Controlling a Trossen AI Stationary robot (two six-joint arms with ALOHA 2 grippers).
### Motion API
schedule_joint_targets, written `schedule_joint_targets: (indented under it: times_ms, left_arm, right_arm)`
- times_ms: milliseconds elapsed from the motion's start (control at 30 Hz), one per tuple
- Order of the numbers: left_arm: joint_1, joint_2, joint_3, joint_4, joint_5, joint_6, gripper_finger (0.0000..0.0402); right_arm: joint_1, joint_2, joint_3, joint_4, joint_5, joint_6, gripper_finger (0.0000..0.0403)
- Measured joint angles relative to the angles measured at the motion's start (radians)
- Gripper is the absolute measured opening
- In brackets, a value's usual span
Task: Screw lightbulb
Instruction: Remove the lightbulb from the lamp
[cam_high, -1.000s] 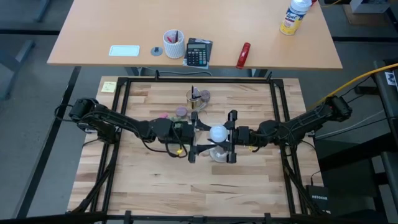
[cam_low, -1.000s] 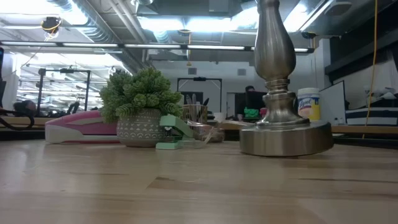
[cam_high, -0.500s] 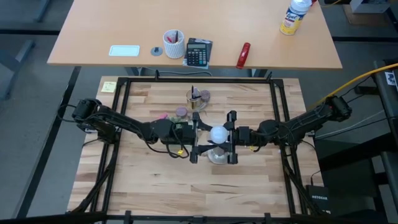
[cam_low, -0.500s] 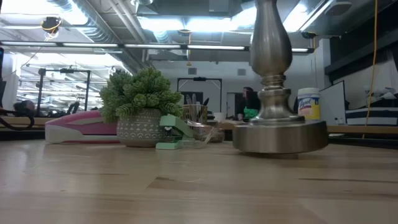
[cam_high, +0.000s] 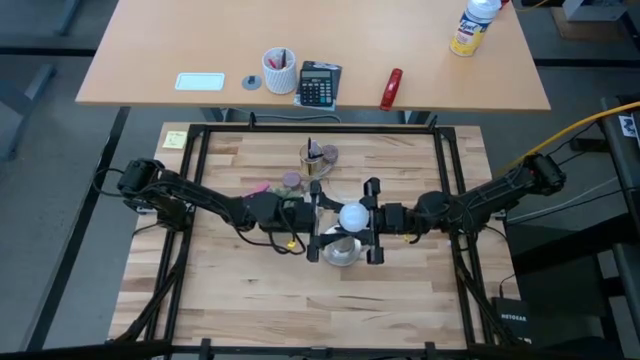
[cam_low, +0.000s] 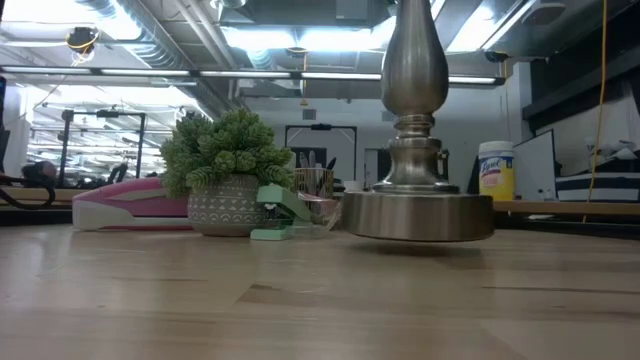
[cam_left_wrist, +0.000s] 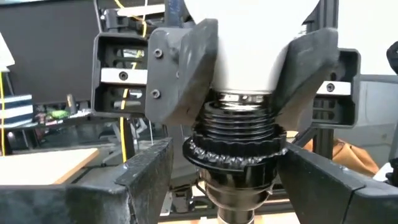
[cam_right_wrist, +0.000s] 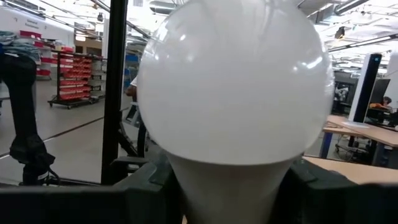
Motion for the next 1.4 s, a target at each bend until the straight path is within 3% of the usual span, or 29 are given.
schedule_joint_targets:
  times_ms: [367,733,1067,1400]
  left_arm:
    - [-0.026,-0.003,0.0,0.033,0.034,0.065,0.0269]
    - [-0.007,-0.005,0.0,0.044,0.075,0.035,0.0268]
    - [-0.007,-0.006,0.004,0.003,0.076,0.043,0.0213]
    - [-0.009,-0.008,0.004,0.001,0.076,0.037,0.0206]
  right_arm:
    - [0.001,0.0,-0.001,-0.009,0.008,0.0,0.016]
    - [0.001,0.0,-0.001,-0.007,0.007,-0.002,0.016]
    - [0.001,0.0,-0.004,0.004,-0.02,0.005,0.016]
    - [0.001,0.0,-0.004,0.009,-0.026,0.022,0.016]
